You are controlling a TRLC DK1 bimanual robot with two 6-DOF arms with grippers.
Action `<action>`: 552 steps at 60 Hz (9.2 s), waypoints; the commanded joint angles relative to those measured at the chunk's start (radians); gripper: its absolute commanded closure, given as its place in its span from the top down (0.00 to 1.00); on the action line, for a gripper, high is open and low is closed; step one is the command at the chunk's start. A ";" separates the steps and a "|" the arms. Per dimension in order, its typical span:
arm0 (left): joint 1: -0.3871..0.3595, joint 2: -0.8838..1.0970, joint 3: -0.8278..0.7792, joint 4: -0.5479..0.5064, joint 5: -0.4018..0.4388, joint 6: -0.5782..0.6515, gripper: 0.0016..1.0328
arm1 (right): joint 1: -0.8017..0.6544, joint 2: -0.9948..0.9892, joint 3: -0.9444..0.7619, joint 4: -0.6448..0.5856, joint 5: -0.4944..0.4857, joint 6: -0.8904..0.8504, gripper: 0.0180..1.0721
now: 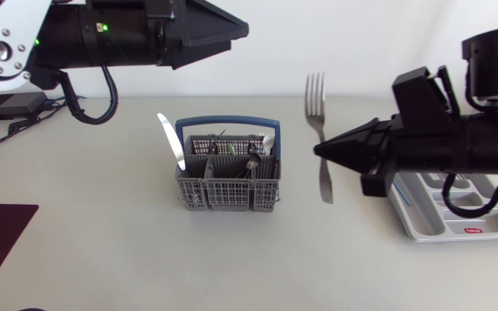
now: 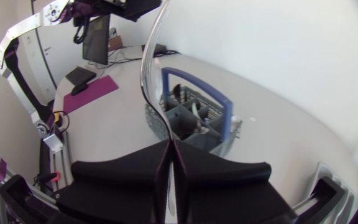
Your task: Sort the cutlery from the basket into the organizer compartments.
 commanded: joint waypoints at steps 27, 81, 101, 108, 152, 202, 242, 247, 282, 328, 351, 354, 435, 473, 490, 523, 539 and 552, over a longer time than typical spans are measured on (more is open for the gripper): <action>0.108 -0.109 -0.114 -0.253 -0.383 0.501 0.81 | -0.509 0.201 0.026 0.124 0.215 -0.169 0.06; 0.211 -0.152 -0.322 -0.233 -0.512 0.673 0.81 | -0.742 1.023 0.446 0.459 0.675 -0.212 0.06; 0.222 -0.175 -0.360 -0.239 -0.520 0.688 0.81 | -0.739 1.160 0.543 0.399 0.716 -0.187 0.08; 0.222 -0.175 -0.372 -0.239 -0.520 0.688 0.81 | -0.737 1.190 0.560 0.387 0.716 -0.178 0.10; 0.279 -0.132 -0.401 -0.221 -0.440 0.716 0.81 | -0.671 0.718 0.235 0.402 0.630 -0.158 0.83; 0.329 0.205 -0.298 -0.041 -0.100 0.754 0.72 | -0.272 0.290 -0.015 0.276 0.698 -0.095 0.85; 0.289 0.192 -0.322 0.020 -0.066 0.713 0.24 | -0.200 0.296 -0.038 0.288 0.750 -0.092 0.85; 0.289 0.188 -0.323 0.023 -0.067 0.710 0.22 | -0.196 0.296 -0.038 0.288 0.751 -0.092 0.85; 0.288 0.046 -0.441 0.048 -0.040 0.702 0.03 | -0.156 0.290 -0.051 0.290 0.784 -0.088 0.85; 0.214 -0.295 -0.229 -0.100 -0.015 0.394 0.03 | 0.243 0.055 0.080 0.060 0.636 -0.029 0.86; 0.127 -0.213 -0.173 -0.184 0.132 0.300 0.03 | 0.243 0.043 0.075 0.012 0.247 -0.006 0.86; 0.113 -0.187 -0.165 -0.187 0.161 0.285 0.03 | 0.242 0.046 0.058 0.017 0.205 -0.006 0.86; -0.028 -0.031 -0.075 -0.204 0.358 0.150 0.03 | 0.280 0.043 -0.037 0.011 -0.147 -0.017 0.09; 0.052 -0.048 -0.114 -0.195 0.301 0.214 0.03 | 0.249 0.038 -0.101 -0.029 -0.054 -0.094 0.10; 0.010 -0.028 -0.191 -0.500 -0.021 0.668 0.03 | 0.202 0.250 -0.158 0.129 0.110 -0.074 0.41; -0.215 0.437 -0.325 -0.512 -0.210 0.869 0.03 | 0.182 0.778 0.006 0.121 0.100 0.000 0.70; -0.309 0.382 -0.312 -0.429 -0.290 0.725 0.05 | 0.191 0.655 -0.066 0.126 0.123 0.007 0.70; -0.429 0.394 -0.279 -0.362 -0.517 0.609 0.13 | 0.189 0.517 -0.143 0.126 0.178 0.007 0.70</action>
